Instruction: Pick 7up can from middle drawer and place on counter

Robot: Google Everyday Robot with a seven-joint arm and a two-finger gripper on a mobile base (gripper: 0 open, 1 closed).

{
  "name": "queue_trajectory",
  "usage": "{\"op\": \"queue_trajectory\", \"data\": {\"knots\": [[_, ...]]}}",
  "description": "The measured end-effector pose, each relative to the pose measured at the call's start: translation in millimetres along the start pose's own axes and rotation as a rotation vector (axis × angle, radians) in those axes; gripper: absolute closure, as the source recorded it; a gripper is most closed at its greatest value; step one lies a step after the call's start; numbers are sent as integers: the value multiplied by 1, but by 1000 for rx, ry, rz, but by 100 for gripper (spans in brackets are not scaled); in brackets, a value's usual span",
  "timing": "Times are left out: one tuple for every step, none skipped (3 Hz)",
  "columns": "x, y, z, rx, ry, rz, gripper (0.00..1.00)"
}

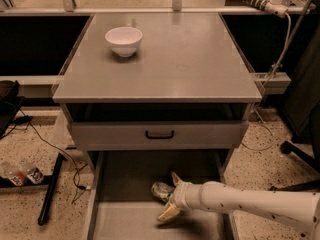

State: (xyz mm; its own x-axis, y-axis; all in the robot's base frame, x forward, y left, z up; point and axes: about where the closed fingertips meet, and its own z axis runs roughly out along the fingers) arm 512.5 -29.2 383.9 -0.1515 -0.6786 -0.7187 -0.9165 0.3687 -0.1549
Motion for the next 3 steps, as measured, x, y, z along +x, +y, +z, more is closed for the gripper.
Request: {"op": "queue_trajectory", "data": {"knots": [[14,-2,11,-15,15,26,0],[14,-2,11,-15,15,26,19],[14,-2,11,-15,15,26,42]]}}
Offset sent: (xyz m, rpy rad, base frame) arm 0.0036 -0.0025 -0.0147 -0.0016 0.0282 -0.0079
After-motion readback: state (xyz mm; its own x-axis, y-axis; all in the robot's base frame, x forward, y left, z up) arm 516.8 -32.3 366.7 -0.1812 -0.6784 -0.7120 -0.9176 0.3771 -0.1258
